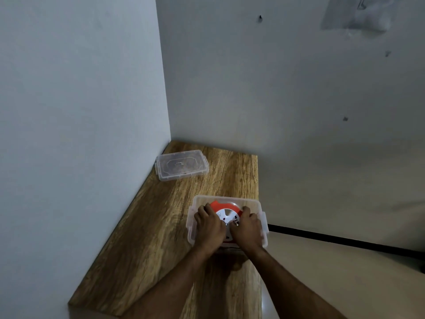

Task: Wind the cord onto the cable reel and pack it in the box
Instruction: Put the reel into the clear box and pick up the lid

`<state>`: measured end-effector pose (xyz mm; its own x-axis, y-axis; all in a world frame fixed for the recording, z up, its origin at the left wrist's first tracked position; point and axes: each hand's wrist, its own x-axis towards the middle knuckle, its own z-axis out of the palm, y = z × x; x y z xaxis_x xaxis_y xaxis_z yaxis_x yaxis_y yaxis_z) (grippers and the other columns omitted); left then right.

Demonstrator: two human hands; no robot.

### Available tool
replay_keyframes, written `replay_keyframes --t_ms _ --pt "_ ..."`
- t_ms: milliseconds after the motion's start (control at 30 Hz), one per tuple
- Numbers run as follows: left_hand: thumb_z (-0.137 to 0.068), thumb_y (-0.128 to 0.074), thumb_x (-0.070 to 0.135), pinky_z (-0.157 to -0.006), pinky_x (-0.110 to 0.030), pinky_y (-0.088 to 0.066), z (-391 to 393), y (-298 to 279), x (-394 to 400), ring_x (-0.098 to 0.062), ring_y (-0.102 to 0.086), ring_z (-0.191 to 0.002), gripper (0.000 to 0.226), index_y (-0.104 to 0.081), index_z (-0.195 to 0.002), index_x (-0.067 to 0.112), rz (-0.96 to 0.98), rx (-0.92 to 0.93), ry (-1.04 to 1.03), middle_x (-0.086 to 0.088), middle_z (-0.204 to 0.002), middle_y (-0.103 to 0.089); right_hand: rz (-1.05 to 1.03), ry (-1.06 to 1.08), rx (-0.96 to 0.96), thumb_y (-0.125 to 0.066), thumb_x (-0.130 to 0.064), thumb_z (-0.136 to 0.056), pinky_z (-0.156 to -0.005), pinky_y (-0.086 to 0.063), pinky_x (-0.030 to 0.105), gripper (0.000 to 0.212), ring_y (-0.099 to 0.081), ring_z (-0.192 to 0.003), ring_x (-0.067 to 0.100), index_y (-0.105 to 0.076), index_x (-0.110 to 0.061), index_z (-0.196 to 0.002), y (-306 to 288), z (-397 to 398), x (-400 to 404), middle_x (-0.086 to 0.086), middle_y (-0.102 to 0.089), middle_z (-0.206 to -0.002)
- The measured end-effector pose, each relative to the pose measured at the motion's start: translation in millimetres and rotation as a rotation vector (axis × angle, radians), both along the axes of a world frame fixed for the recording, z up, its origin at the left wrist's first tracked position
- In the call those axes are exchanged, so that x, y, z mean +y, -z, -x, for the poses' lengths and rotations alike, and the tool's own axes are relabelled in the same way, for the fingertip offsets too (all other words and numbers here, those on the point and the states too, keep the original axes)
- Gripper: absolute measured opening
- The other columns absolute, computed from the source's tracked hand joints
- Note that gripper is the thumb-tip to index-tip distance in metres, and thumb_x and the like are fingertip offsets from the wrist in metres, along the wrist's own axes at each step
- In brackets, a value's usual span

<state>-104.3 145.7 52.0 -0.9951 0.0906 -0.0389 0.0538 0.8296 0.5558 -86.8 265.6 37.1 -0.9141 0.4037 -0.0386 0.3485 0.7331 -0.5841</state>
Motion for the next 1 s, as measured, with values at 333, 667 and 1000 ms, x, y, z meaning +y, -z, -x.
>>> replay_keyframes --t_ms 333,667,1000 --pt "-0.094 -0.05 0.034 -0.111 -0.033 -0.035 -2 1 3 -0.026 -0.041 -0.131 0.063 -0.027 -0.145 0.005 0.053 0.027 -0.034 -0.015 -0.143 -0.04 -0.049 -0.052 0.011 -0.064 -0.039 -0.088 -0.096 -0.049 0.039 0.054 -0.056 -0.117 0.026 -0.046 -0.014 -0.132 1 -4 0 0.007 -0.061 -0.126" --pt "-0.093 -0.055 0.044 -0.118 -0.041 -0.027 -10 -4 3 -0.031 -0.033 -0.141 0.078 -0.023 -0.15 0.002 0.245 0.176 0.103 -0.017 -0.154 -0.033 -0.245 -0.221 0.243 -0.069 -0.022 -0.086 -0.095 -0.049 0.04 0.024 -0.061 -0.099 0.022 -0.065 -0.011 -0.108 -7 0 5 0.004 -0.07 -0.106" --pt "-0.096 -0.047 0.032 -0.117 -0.041 -0.03 20 -31 -26 -0.029 -0.027 -0.143 0.069 -0.02 -0.151 0.002 0.183 0.303 -0.009 -0.017 -0.156 -0.027 -0.258 -0.219 0.203 -0.066 -0.017 -0.085 -0.093 -0.044 0.035 0.041 -0.051 -0.109 0.026 -0.058 -0.011 -0.125 -34 29 5 0.009 -0.062 -0.116"
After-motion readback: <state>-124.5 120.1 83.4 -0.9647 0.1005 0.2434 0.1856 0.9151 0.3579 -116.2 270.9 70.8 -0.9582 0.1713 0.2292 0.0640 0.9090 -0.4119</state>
